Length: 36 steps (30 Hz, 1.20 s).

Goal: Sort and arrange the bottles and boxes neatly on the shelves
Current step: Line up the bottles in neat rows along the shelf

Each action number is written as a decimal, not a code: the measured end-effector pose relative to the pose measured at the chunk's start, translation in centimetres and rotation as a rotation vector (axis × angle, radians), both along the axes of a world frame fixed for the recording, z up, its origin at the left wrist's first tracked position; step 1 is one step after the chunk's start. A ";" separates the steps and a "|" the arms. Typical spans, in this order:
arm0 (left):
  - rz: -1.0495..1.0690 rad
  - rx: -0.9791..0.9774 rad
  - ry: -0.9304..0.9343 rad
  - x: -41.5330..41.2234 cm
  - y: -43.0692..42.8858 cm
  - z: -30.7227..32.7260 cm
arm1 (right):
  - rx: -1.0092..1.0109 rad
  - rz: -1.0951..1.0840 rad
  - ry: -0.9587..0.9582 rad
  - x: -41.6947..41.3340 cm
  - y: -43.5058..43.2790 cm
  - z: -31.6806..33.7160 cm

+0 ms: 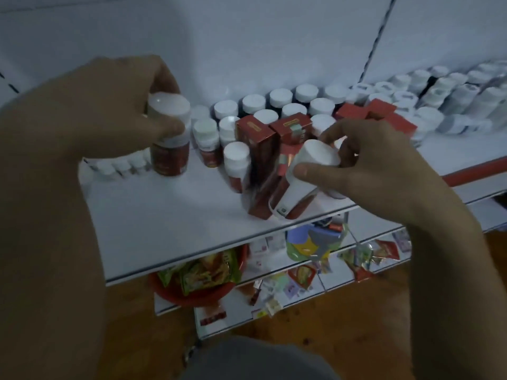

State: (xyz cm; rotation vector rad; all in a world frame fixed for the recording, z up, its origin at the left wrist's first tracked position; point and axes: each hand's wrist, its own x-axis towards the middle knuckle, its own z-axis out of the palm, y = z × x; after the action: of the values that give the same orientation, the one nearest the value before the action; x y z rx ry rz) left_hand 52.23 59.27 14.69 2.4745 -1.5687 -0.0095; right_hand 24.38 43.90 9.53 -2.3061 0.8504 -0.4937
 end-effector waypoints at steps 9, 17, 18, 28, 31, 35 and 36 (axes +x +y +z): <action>-0.392 -0.227 0.150 -17.0 -17.7 -0.3 | -0.056 -0.479 -0.077 -17.8 -7.6 -3.4; -0.592 -0.264 0.257 -32.4 -34.3 -5.3 | -0.029 -0.976 -0.099 -33.3 -12.7 -8.5; -0.605 -0.256 0.281 -34.0 -36.2 -6.2 | -0.020 -1.016 -0.093 -34.9 -13.9 -8.8; -0.820 -0.049 0.405 -46.9 -59.1 -8.4 | -0.006 -1.128 0.012 -48.2 -33.3 -6.7; -0.828 -0.048 0.393 -51.0 -65.6 -8.1 | -0.047 -1.186 -0.024 -52.0 -38.2 -5.7; -0.841 -0.019 0.387 -55.5 -73.0 -8.4 | 0.000 -1.240 -0.036 -57.3 -43.7 -6.2; -0.840 -0.016 0.388 -56.7 -74.8 -8.6 | 0.019 -1.243 -0.036 -58.7 -45.4 -6.5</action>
State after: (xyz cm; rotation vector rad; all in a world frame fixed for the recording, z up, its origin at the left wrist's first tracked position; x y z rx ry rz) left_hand -4.46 -15.55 6.08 1.4944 -2.2289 -0.5553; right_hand -34.34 -1.46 3.02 -1.4775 2.1946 -0.9888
